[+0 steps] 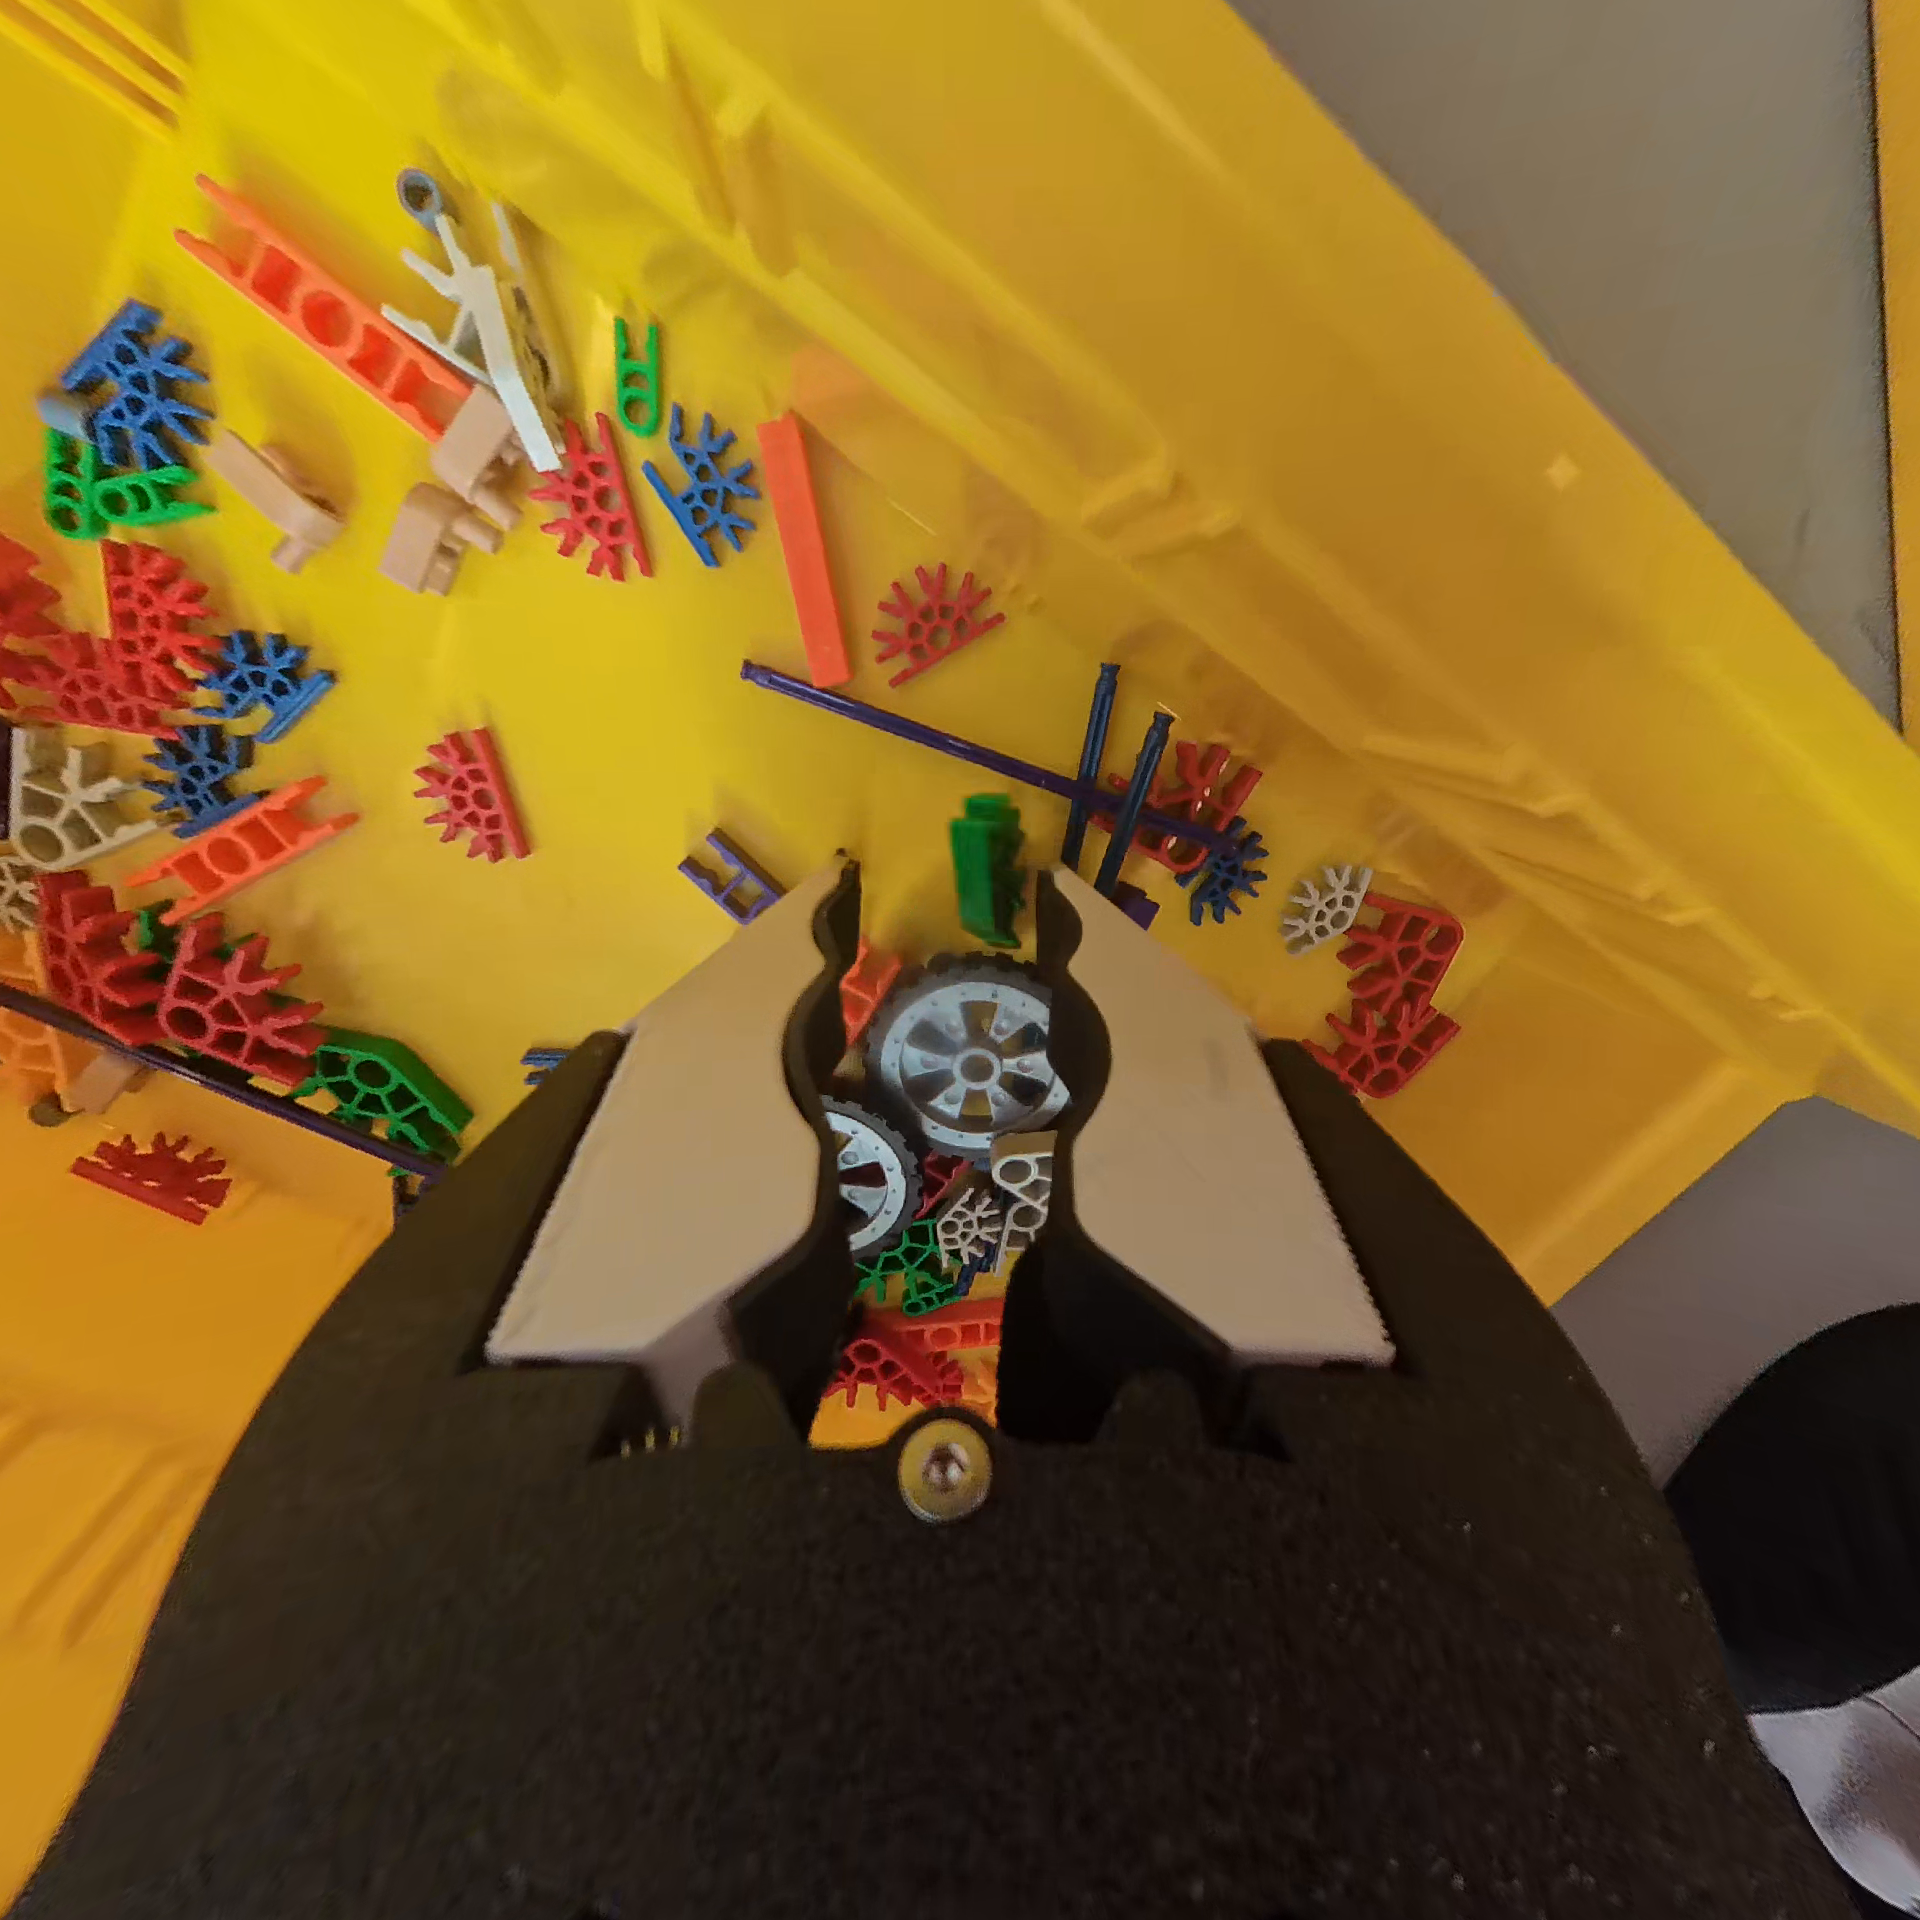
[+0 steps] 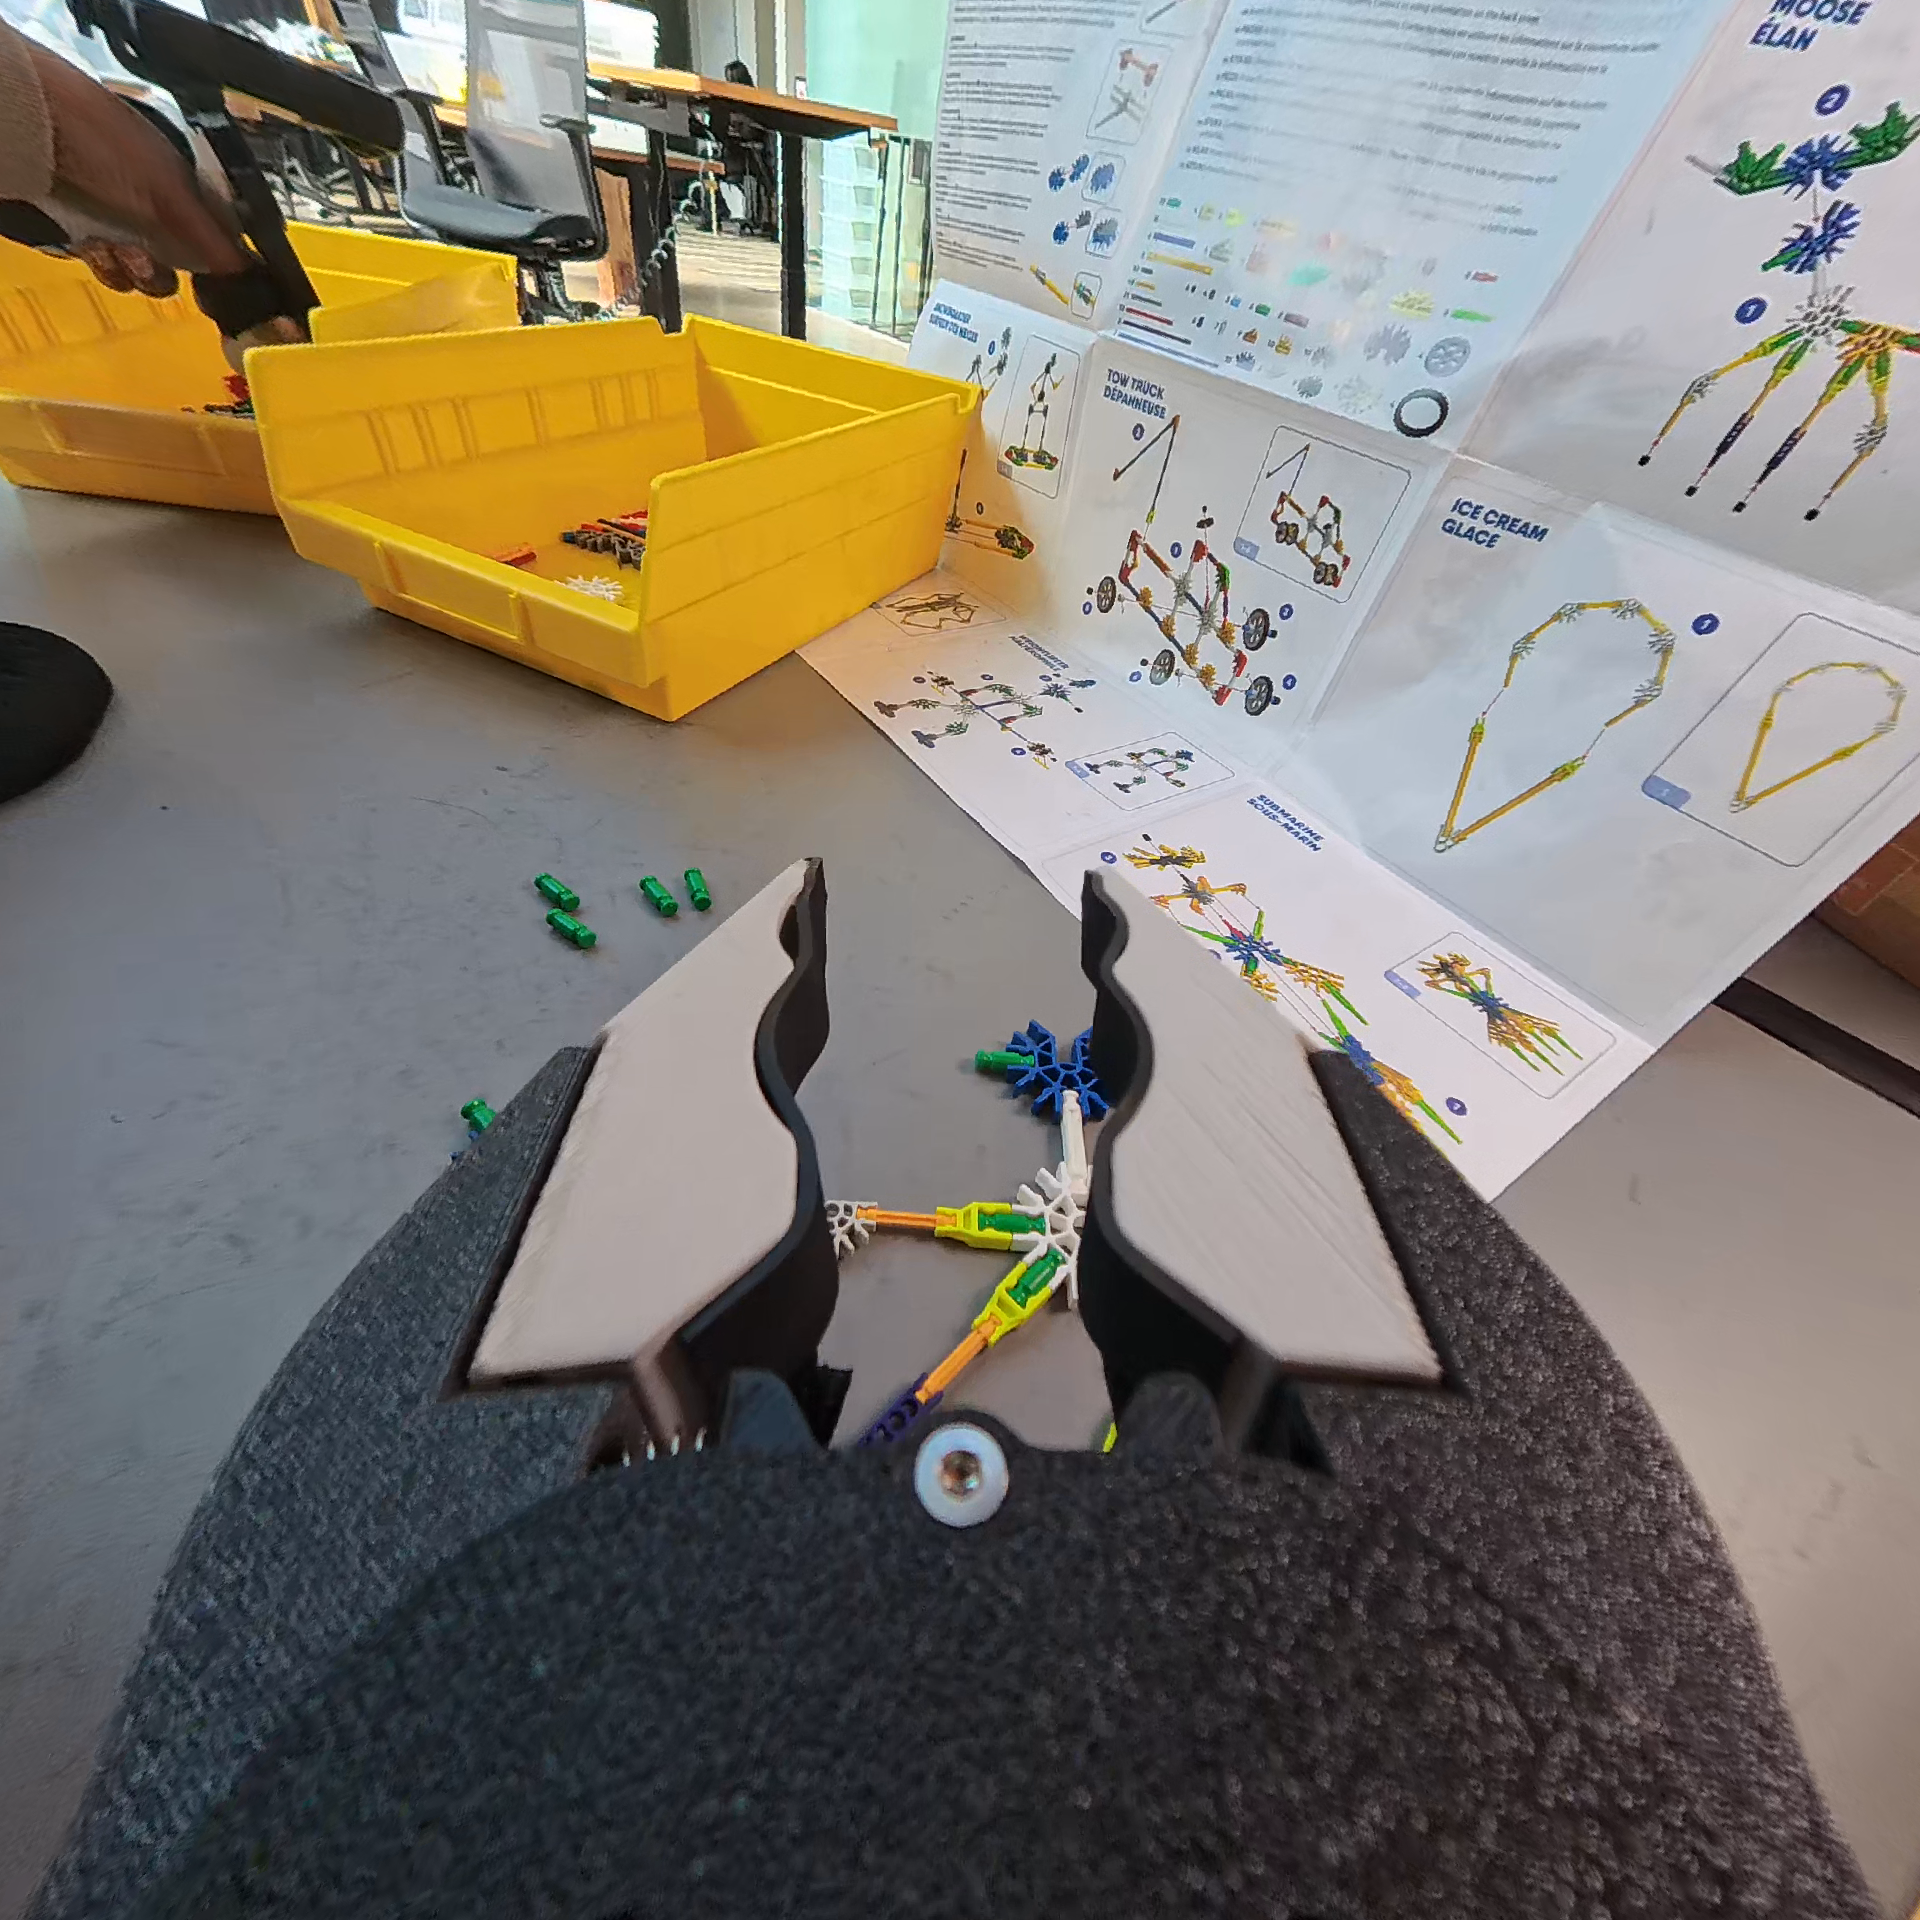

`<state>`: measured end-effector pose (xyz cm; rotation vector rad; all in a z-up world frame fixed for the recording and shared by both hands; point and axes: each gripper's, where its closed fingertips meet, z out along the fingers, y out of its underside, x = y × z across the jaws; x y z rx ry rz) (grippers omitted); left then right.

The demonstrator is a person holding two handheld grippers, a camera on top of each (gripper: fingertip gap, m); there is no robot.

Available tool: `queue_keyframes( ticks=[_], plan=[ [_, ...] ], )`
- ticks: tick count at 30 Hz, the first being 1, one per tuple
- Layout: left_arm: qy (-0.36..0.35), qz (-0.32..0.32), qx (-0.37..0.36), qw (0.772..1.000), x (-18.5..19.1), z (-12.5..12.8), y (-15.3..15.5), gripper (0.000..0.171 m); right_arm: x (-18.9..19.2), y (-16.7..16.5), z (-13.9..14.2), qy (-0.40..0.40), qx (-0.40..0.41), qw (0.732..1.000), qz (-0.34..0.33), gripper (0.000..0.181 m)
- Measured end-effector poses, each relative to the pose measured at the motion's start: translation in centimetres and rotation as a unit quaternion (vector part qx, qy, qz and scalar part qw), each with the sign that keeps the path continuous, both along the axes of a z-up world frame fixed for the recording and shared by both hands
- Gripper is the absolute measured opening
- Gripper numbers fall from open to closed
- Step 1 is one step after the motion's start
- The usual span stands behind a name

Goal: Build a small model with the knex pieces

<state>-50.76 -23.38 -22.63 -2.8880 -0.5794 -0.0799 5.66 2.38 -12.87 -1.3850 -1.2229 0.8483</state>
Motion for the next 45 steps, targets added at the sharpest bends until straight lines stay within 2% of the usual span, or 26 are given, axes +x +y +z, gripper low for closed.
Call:
queue_keyframes(
  ticks=[2,4,9,12,14,15,18,20,22,24,27,29,32,36,38,39,42,45],
  plan=[
    [0.000,0.002,-0.005,1.000,0.1,0.0,0.1,0.039,0.0,0.0,0.0,-0.001,0.002,1.000,0.000,0.048],
    [0.026,-0.001,-0.022,0.999,-0.7,-0.2,-0.2,0.022,0.0,0.0,0.1,-0.001,0.004,1.000,0.000,0.048],
    [0.046,-0.021,-0.019,0.999,-0.8,0.7,-0.1,0.021,0.2,0.0,0.5,0.004,0.009,1.000,-0.004,0.047],
    [0.086,-0.033,0.024,0.995,-0.8,3.5,0.5,0.021,0.3,-0.1,1.0,0.011,0.011,1.000,-0.003,0.047],
    [0.118,-0.051,0.072,0.989,0.2,6.7,1.3,0.021,0.3,-0.2,1.2,0.014,0.014,1.000,-0.001,0.047],
    [0.133,-0.072,0.106,0.983,1.5,8.7,2.0,0.011,0.3,-0.3,1.3,0.015,0.016,1.000,0.000,0.047],
    [0.150,-0.171,0.210,0.951,9.4,14.2,4.3,0.010,0.2,-0.6,1.5,0.016,0.019,1.000,0.005,0.047],
    [0.156,-0.236,0.246,0.927,15.7,15.4,5.5,0.010,0.1,-0.8,1.4,0.014,0.019,1.000,0.008,0.047],
    [0.138,-0.302,0.274,0.903,22.5,14.9,6.5,0.010,-0.1,-1.0,1.3,0.011,0.023,1.000,0.011,0.047],
    [0.083,-0.355,0.306,0.880,29.6,13.3,7.6,0.010,0.0,-1.1,1.3,0.009,0.030,0.999,0.010,0.047],
    [0.028,-0.428,0.305,0.850,38.1,9.0,8.8,0.010,0.2,-0.8,1.4,0.009,0.037,0.999,0.005,0.047],
    [-0.008,-0.465,0.287,0.837,42.3,5.9,9.4,0.010,0.4,-0.4,1.5,0.011,0.034,0.999,0.000,0.047],
    [-0.008,-0.498,0.250,0.830,45.1,2.1,10.4,0.010,0.8,0.1,1.6,0.014,0.034,0.999,-0.010,0.047],
    [0.011,-0.513,0.234,0.826,45.7,0.2,10.8,0.013,1.3,1.0,1.9,0.015,0.038,0.999,-0.033,0.056],
    [0.023,-0.503,0.248,0.827,44.8,1.3,10.6,0.021,1.5,1.1,2.3,0.021,0.036,0.998,-0.038,0.062],
    [0.040,-0.489,0.262,0.831,43.4,2.7,10.6,0.021,1.6,1.0,2.6,0.026,0.034,0.999,-0.034,0.063],
    [0.128,-0.387,0.313,0.858,34.9,9.6,10.0,0.021,1.7,0.2,3.7,0.045,0.034,0.998,-0.017,0.064],
    [0.213,-0.245,0.279,0.904,22.4,15.4,6.2,0.027,1.4,-0.9,4.0,0.050,0.031,0.998,0.014,0.067]
  ],
)
